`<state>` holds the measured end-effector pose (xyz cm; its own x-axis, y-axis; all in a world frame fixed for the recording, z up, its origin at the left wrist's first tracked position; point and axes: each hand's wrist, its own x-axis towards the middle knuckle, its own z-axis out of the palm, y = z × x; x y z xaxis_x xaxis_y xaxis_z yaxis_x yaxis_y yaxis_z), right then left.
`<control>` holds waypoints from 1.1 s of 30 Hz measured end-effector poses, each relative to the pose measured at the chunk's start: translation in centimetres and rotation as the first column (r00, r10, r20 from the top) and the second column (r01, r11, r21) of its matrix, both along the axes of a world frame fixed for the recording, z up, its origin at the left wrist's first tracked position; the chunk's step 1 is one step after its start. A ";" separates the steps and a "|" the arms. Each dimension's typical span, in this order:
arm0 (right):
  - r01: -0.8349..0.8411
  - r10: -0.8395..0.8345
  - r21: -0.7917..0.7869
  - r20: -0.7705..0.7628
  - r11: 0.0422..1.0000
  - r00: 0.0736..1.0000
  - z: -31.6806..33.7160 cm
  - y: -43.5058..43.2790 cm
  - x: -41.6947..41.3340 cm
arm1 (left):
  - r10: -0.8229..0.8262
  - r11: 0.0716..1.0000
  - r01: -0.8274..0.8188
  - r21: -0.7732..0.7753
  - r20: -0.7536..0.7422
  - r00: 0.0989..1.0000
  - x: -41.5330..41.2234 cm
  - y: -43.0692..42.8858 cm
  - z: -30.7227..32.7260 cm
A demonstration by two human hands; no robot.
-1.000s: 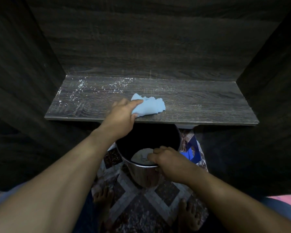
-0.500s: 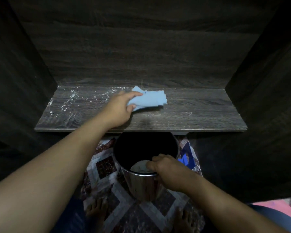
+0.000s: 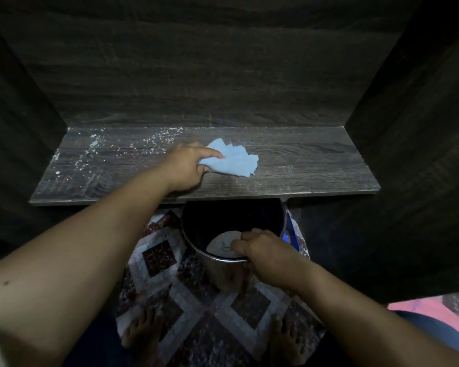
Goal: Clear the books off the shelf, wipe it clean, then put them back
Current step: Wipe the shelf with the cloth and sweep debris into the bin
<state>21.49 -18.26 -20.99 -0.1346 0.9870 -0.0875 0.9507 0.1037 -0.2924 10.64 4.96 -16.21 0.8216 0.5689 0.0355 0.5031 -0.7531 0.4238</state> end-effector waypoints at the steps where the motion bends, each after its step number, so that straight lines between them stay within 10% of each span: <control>1: -0.001 0.001 0.002 -0.008 1.000 1.000 0.2 -0.1 -0.2 | -0.013 1.000 0.012 -0.013 -0.014 1.000 -0.1 -0.4 0.3; 15: -0.052 0.053 -0.073 0.009 0.996 0.999 3.2 -1.7 -3.1 | -0.045 0.961 0.020 -0.277 -0.084 0.995 -6.4 -6.7 3.1; 25: -0.067 0.071 -0.075 0.058 0.995 0.996 4.4 -0.9 -5.0 | 0.305 0.952 -0.282 -0.116 0.400 0.864 -9.0 -9.1 2.2; 33: -0.063 0.064 -0.021 0.058 0.998 0.996 4.2 -0.3 -5.4 | 0.287 0.955 -0.262 -0.138 0.215 0.934 -8.8 -9.2 -0.5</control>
<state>16.08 -18.56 -16.74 -0.1913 0.9746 -0.1165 0.9579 0.1596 -0.2385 1.82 -4.23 -16.70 0.6097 0.7816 0.1319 0.5631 -0.5442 0.6219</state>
